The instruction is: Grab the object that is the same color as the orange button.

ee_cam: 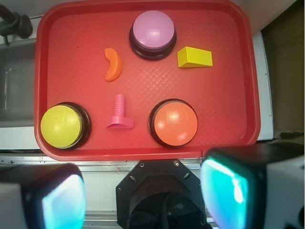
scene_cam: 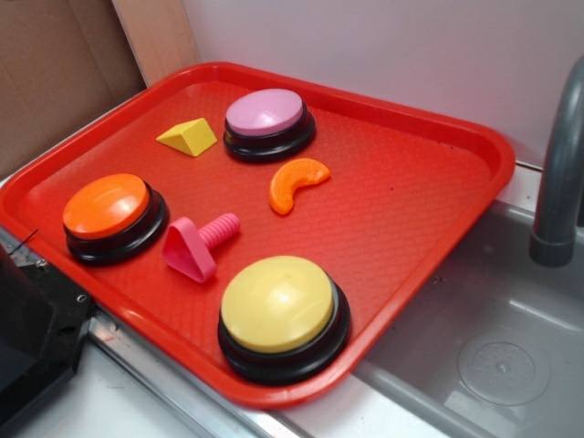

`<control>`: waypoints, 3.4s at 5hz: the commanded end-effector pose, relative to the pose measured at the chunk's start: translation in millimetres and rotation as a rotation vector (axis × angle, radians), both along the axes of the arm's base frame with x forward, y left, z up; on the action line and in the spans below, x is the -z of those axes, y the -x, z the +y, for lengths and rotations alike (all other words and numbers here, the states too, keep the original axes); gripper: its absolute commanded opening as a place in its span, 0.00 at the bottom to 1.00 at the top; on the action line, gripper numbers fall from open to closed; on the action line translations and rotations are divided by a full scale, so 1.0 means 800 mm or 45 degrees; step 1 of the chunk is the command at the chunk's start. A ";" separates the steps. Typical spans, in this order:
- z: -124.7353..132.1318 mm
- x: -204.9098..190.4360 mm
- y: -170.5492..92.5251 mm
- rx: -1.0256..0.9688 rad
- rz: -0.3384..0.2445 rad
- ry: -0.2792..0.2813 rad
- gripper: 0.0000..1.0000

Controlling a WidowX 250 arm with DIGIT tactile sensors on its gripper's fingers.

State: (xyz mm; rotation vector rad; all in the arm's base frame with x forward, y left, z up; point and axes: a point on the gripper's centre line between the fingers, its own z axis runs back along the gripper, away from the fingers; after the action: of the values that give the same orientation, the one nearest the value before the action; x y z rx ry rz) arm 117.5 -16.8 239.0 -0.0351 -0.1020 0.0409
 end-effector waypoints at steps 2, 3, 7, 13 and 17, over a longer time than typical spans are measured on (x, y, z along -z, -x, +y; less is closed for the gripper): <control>-0.005 0.010 -0.015 0.054 -0.026 0.008 1.00; -0.003 0.025 -0.041 0.015 -0.032 0.091 1.00; -0.027 0.174 -0.184 -0.265 -0.013 -0.055 1.00; -0.051 0.274 -0.190 -0.251 0.023 -0.071 1.00; -0.049 0.265 -0.176 -0.317 0.006 -0.060 0.00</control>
State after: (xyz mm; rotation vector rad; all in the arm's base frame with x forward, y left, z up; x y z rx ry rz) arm 257.9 -55.0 22.1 0.0253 -0.0790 0.3075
